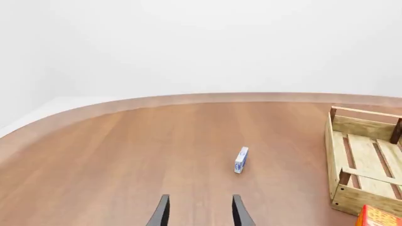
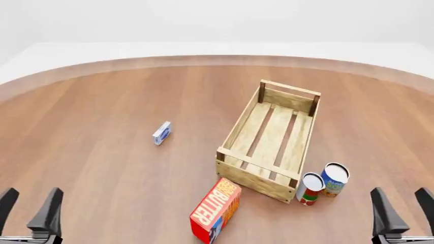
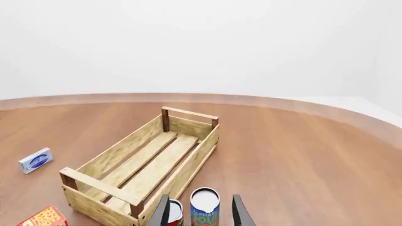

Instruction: Pick up the tomato sauce, and put it in the wooden tray.

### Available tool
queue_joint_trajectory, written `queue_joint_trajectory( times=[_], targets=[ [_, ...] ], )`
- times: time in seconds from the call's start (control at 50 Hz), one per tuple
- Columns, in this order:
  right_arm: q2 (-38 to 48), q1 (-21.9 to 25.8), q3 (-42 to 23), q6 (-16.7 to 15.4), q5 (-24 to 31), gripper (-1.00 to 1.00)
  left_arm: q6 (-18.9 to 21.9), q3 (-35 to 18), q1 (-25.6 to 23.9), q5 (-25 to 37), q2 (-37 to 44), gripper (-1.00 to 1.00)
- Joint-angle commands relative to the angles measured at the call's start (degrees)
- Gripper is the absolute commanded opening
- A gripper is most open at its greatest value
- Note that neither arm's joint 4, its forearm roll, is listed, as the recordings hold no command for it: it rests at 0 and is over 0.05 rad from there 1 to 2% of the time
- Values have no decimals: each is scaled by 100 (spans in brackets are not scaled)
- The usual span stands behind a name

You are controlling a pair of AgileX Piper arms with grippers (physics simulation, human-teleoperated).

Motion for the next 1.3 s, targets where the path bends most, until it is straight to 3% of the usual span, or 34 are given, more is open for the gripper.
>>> queue_joint_trajectory(
  times=[0.02,0.48,1.3],
  targets=[
    [35,24,-13,0,13,100,0,-15,0,-7,26,100],
    [39,132,-59,22,173,100,0,-15,0,-7,26,100],
    [864,390,-625,-498,683,100,0,-15,0,-7,26,100]
  ],
)
